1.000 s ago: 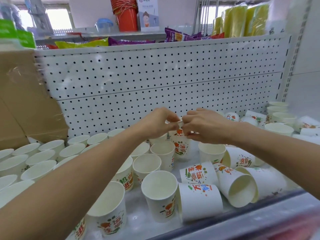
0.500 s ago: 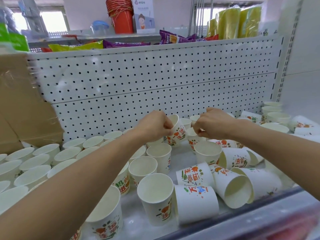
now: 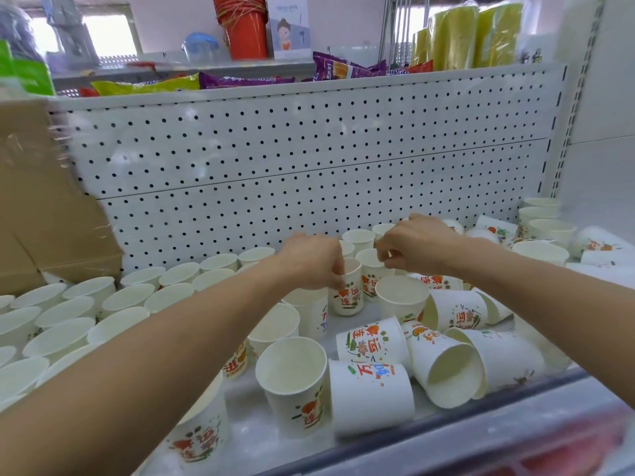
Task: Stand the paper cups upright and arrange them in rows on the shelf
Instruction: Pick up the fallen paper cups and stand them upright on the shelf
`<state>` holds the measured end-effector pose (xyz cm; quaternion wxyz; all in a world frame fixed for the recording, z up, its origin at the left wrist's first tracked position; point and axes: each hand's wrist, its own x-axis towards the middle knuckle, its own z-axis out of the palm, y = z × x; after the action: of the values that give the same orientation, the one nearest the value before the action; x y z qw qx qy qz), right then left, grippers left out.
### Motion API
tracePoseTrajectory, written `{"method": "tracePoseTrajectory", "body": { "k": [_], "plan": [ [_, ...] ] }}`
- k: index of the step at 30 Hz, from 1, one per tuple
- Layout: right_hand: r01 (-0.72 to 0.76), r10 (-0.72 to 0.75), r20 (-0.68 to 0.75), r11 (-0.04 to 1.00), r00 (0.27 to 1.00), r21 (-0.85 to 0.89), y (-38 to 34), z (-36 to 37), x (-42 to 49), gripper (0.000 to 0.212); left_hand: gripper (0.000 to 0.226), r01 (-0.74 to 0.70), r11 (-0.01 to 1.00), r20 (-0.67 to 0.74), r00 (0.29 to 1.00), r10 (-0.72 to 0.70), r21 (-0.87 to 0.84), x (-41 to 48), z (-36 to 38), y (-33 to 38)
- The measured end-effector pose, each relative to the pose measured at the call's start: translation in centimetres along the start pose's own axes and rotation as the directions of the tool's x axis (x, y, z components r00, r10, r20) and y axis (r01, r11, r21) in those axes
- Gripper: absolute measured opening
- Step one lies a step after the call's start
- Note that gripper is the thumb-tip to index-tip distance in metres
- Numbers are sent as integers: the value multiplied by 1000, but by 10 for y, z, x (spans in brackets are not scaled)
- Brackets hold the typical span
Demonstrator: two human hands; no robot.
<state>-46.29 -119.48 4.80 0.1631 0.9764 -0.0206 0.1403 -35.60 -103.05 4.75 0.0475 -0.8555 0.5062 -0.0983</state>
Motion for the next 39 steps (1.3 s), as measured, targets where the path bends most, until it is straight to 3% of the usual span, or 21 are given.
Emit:
{"method": "tracePoseTrajectory", "body": {
  "k": [3, 6, 9, 11, 15, 18, 26, 33, 39],
  "plan": [
    [-27, 33, -45, 991, 998, 128, -1, -6, -11, 21, 30, 24, 997, 15, 1000, -23, -67, -8, -9, 0],
    [-7, 43, -83, 916, 996, 400, -5, -16, -35, 15, 32, 37, 977, -77, 996, -54, -212, -37, -26, 6],
    [77, -57, -53, 777, 997, 625, -14, -28, -65, 18, 34, -20, 895, -154, 986, -55, -446, -91, -35, 20],
    [107, -141, -1, 751, 990, 652, -21, -32, -79, 30, 49, -83, 883, -168, 986, 5, -463, -127, -31, 30],
    [140, -219, 110, 864, 969, 484, -36, -32, -88, 46, 73, -126, 958, -78, 991, 109, -259, -165, -7, 42],
    [142, -222, 192, 924, 956, 356, -47, -36, -86, 55, 78, -119, 984, -54, 992, 113, -132, -170, 2, 41],
    [158, -177, 244, 983, 953, 95, -70, -40, -78, 67, 61, -71, 996, -19, 997, 70, -63, -174, 5, 18],
    [179, -166, 300, 984, 939, -17, -79, -32, -67, 69, 99, -29, 995, 41, 999, 33, -92, -189, -12, 33],
    [149, -136, 256, 988, 957, -31, -80, -28, -69, 62, 75, -56, 989, 6, 998, 56, 136, -177, 3, 47]
  ]
}}
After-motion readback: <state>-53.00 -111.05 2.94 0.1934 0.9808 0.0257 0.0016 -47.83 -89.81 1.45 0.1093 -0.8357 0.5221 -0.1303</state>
